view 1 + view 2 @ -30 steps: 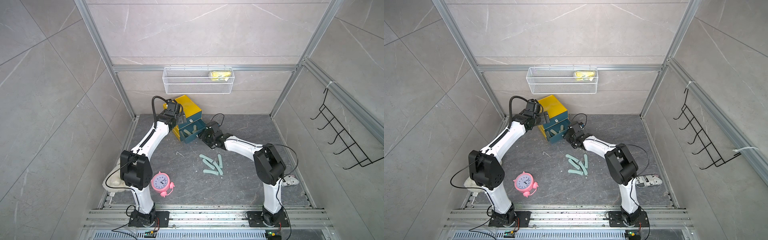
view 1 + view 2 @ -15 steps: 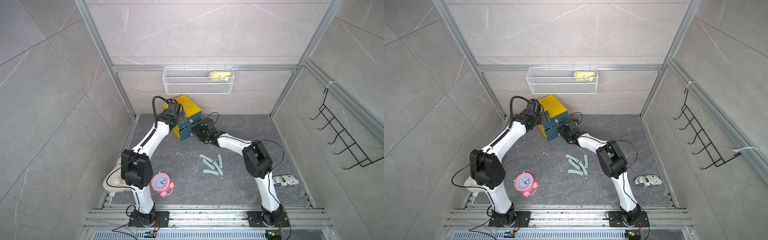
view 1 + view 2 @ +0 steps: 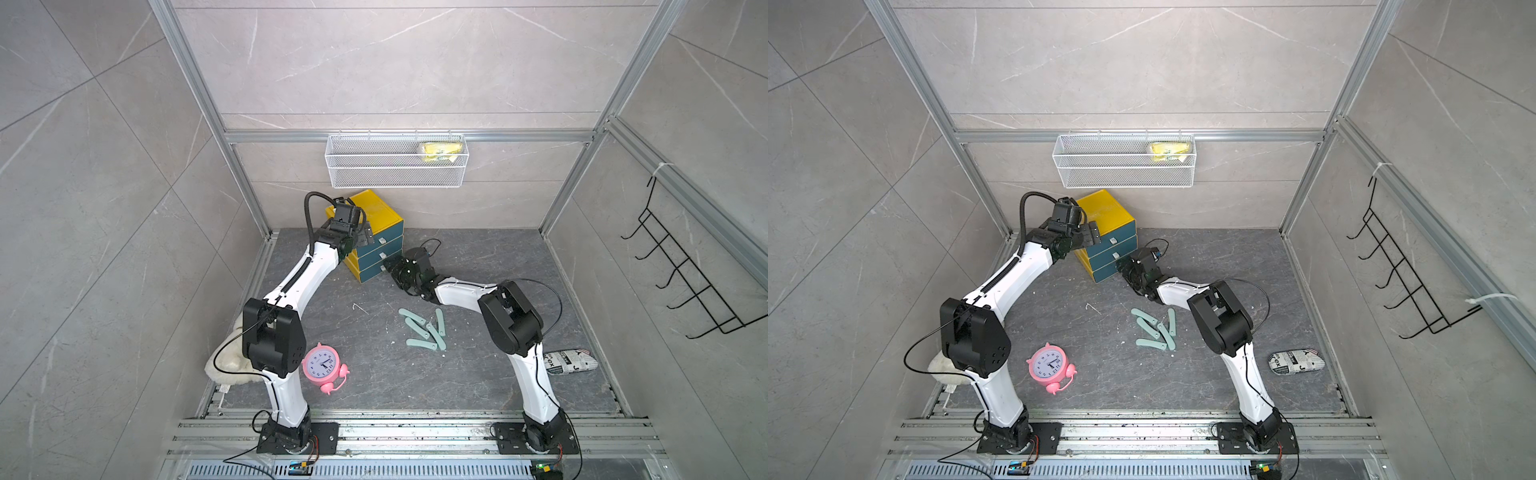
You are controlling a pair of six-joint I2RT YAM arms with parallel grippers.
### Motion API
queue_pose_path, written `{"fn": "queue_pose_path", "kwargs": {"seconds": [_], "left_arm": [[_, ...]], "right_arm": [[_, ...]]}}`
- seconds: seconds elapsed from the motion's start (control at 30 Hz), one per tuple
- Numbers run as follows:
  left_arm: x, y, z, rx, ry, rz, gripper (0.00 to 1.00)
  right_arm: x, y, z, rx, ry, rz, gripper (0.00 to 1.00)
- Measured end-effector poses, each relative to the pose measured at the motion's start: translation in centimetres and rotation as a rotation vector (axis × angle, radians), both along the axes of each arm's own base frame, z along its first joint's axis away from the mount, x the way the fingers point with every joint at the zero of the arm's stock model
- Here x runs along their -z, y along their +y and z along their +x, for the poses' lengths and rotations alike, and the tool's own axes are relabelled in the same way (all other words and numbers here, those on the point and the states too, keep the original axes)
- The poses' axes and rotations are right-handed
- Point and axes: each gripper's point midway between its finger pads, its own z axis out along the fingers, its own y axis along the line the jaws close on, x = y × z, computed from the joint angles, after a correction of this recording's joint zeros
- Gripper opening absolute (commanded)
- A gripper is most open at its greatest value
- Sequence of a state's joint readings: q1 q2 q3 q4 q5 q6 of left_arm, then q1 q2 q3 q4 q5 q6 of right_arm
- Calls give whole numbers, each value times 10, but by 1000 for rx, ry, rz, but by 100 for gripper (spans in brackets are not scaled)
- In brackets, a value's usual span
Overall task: Place the fruit knives into the drawer by color
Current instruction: Close the drawer in the storage box, then open the drawer in the storage box.
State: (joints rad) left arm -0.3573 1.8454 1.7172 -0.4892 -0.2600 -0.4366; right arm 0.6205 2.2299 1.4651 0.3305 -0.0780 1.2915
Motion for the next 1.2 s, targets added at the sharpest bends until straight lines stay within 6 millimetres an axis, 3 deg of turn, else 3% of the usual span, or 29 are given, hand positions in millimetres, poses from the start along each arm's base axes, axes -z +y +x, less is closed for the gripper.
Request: {"fn": "queue_pose_path", "kwargs": {"seconds": [0.1,0.47,0.77,0.9,1.03,1.2], "left_arm": [[0,0,0,0,0,0,95],[1,0,0,1,2,0,95],[1,-2,3,3,-4,-5,95],[1,-2,4,4,-4,-4,95],[2,-3,6,4,-6,-5,95],[2,-4,8,7,-7,-6,95]], "right_arm": [[12,-3,-4,10,26,7,49],[1,15,21,16,-14,83,40],[17,23,34,27,-3,97,29],[24,26,38,32,4,105,17],[18,28,41,35,-7,119,0],[18,26,41,39,-15,117,0]]}}
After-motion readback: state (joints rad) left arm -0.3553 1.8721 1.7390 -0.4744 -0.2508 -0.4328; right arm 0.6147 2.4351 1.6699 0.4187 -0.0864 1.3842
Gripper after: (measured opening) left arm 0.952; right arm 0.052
